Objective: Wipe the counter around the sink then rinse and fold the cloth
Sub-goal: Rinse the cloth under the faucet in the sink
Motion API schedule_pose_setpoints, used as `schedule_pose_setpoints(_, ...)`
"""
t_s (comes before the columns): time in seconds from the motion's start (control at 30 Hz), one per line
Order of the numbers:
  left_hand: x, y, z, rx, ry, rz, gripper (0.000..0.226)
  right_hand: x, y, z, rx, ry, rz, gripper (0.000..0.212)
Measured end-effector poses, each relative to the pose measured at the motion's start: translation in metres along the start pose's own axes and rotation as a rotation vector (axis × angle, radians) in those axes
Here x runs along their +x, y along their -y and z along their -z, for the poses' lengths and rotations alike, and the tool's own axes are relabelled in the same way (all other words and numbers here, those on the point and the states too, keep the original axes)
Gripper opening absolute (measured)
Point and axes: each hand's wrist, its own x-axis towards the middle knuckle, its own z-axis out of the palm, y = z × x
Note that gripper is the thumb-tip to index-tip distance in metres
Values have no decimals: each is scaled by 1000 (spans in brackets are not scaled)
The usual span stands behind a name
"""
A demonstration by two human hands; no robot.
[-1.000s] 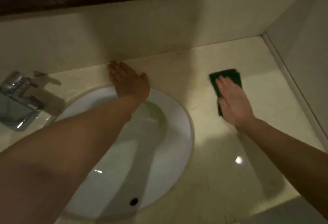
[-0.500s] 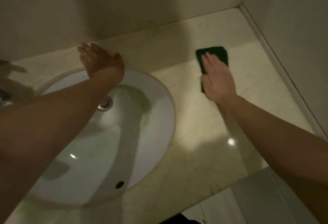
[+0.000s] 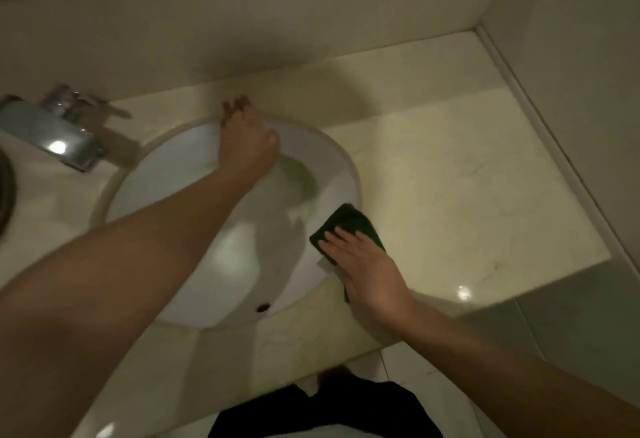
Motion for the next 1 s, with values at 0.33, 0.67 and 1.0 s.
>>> schedule_pose_setpoints(0.33,-142,45,68,-281,204,67,31,78,79,75,288,-62,-167,41)
schedule_pose_setpoints(0.67,-165,108,136,-180,102,52,28,153,162,151,-474,237,-170,52)
schedule_pose_setpoints(1.0,-144,125,146,-258,176,-62,26,168,177,152,-460,-83,-202,48)
